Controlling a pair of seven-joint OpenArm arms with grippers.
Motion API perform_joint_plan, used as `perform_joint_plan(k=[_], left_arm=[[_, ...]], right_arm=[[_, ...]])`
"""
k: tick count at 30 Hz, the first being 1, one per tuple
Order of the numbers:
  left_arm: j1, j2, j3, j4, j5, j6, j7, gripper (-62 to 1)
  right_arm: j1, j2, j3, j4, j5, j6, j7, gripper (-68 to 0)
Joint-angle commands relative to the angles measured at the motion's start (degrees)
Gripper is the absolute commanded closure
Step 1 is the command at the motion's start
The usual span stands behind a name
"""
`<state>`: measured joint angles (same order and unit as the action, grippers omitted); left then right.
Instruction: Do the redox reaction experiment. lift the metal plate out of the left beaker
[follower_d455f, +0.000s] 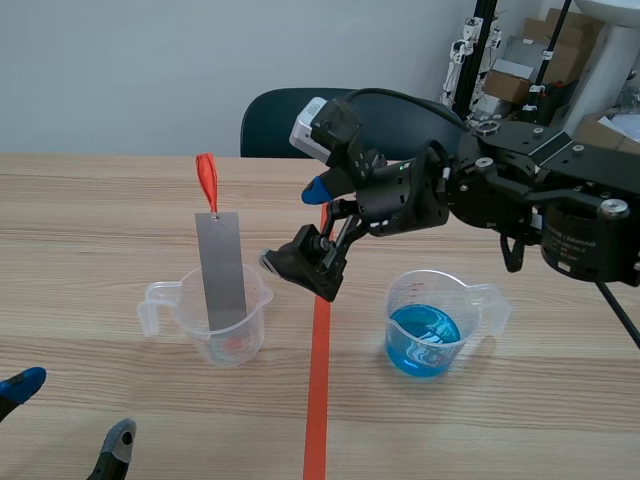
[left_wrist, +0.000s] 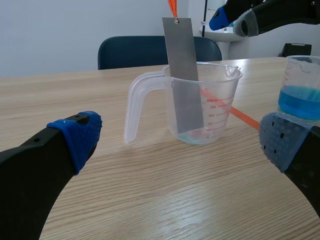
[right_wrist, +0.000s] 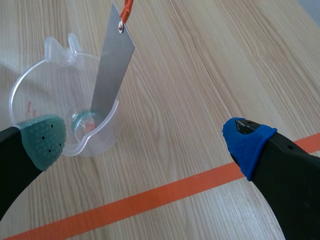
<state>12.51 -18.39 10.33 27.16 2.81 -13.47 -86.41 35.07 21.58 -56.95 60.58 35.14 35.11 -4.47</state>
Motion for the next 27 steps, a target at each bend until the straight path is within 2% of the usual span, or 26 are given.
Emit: perform_joint_plan(k=[1, 9, 19, 27], left_arm=[[0.00, -0.20, -0.37, 0.68, -0.39, -0.02, -2.62, -62.3], [0.02, -0.22, -0.37, 0.68, -0.37, -1.11, -2.62, -62.3], [0.02, -0.24, -0.37, 0.68, -0.37, -1.09, -2.62, -62.3], [0.00, -0.24, -0.37, 0.66, -0.39, -1.07, -2.62, -62.3]], right_arm=[[2.23, -0.24, 0.04, 0.63, 2.34, 0.20, 1.05, -67.9], [3.19, -1.86, -1.16, 0.48, 8.96, 0.46, 1.05, -67.9], [3.19, -5.95, -4.00, -2.45, 9.07, 0.37, 1.05, -67.9], [4.79, -7.67, -4.26, -6.73, 9.03, -0.87, 2.84, -67.9]])
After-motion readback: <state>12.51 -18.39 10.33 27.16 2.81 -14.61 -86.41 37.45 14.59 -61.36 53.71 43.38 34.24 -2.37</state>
